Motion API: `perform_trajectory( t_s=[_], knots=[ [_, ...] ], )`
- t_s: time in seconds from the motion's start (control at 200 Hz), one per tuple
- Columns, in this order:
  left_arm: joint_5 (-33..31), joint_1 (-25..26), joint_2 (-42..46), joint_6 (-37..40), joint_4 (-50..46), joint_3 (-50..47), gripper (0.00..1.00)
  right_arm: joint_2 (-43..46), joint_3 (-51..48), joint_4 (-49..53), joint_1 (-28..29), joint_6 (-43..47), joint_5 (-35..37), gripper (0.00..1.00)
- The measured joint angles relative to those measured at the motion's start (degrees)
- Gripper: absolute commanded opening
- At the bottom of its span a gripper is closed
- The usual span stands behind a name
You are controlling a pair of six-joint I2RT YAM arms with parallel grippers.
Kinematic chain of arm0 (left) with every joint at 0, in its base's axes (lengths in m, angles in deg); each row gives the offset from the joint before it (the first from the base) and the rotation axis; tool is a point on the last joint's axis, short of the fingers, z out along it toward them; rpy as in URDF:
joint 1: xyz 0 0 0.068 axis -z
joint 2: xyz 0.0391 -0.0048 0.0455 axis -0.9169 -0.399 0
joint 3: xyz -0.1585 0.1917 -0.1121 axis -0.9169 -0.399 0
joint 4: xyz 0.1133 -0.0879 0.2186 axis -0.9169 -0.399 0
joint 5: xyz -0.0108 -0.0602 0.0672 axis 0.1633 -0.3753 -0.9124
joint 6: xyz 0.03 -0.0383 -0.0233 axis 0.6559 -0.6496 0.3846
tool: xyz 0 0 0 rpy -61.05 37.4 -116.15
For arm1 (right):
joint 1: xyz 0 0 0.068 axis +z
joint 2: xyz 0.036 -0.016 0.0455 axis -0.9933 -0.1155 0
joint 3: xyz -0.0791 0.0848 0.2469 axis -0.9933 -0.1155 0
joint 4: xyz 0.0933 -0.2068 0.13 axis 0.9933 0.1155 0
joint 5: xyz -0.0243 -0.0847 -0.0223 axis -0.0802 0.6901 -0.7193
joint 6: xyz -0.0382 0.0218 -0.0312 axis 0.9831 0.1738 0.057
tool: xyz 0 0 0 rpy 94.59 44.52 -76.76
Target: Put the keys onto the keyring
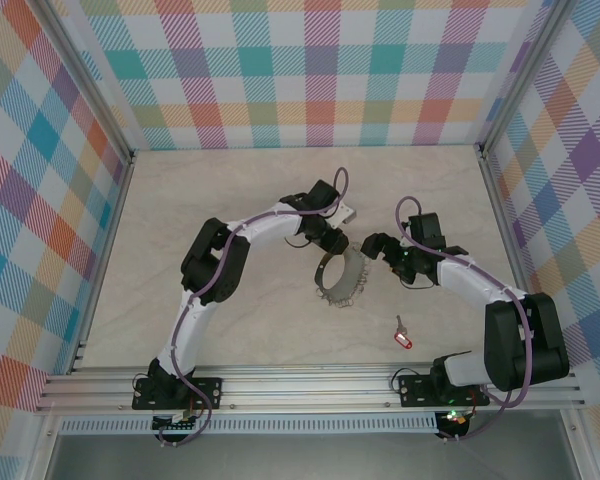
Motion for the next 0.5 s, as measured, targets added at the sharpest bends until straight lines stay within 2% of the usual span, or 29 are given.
perform_trajectory(
  t_s=[0.24, 0.5],
  knots=[
    [0.66, -0.79, -1.42, 0.00, -0.02, 0.96, 0.35, 0.00, -0.57, -0.17, -0.20, 0.00, -0.04, 1.00],
    [1.62, -1.25, -1.84, -0.02, 0.02, 1.27, 0.26, 0.00, -0.63, -0.46, -0.20, -0.11, -0.42, 1.00]
  ],
)
